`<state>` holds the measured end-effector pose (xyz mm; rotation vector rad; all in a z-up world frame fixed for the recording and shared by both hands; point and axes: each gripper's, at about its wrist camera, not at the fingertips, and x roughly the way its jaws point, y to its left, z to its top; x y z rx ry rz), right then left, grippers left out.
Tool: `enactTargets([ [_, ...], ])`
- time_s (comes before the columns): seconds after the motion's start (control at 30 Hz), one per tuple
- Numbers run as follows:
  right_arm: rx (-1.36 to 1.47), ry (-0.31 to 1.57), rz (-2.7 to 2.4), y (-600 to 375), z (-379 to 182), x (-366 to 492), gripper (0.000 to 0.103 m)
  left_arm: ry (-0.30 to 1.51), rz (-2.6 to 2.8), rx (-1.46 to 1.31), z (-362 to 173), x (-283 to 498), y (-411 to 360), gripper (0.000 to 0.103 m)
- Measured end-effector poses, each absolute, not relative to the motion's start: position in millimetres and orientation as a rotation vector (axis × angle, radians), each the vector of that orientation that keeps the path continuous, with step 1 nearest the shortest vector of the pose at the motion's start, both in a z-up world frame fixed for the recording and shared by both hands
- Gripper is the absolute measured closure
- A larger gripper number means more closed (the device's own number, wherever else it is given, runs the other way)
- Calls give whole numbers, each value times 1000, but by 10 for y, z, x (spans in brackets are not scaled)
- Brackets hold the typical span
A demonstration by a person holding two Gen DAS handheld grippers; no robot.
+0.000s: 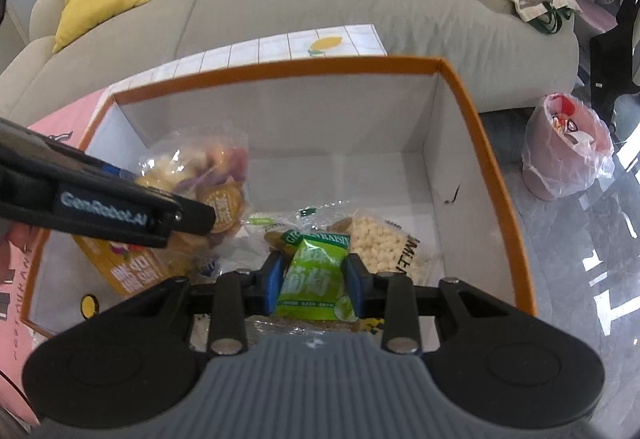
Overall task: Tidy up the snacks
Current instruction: 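Carry the clear bag and green pack over the orange box with both tools, then open the left tool to drop the clear bag while the right tool drops the green pack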
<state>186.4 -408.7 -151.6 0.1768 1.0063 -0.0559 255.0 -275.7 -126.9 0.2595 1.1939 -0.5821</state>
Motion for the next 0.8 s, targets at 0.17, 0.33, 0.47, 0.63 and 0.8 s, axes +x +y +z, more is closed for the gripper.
enactTargets([
  [0.17,160,1020,-55,-4019,-1547,1910,68,1195,-570,256,-1261,2596,-2740,38],
  [0.33,136,1014,-53,-3972,-1477,1909,60,1167,-587,242,-1148,2592,-2666,26],
  [0.47,127,994,-64,-3927,-1341,1912,43,1143,-588,229,-1001,2590,-2572,25],
  [0.63,115,996,-83,-3847,-1112,1900,31,1092,-593,216,-742,2537,-2391,25],
  [0.8,111,1048,-104,-3726,-898,1932,28,1059,-575,226,-478,2431,-2172,25],
])
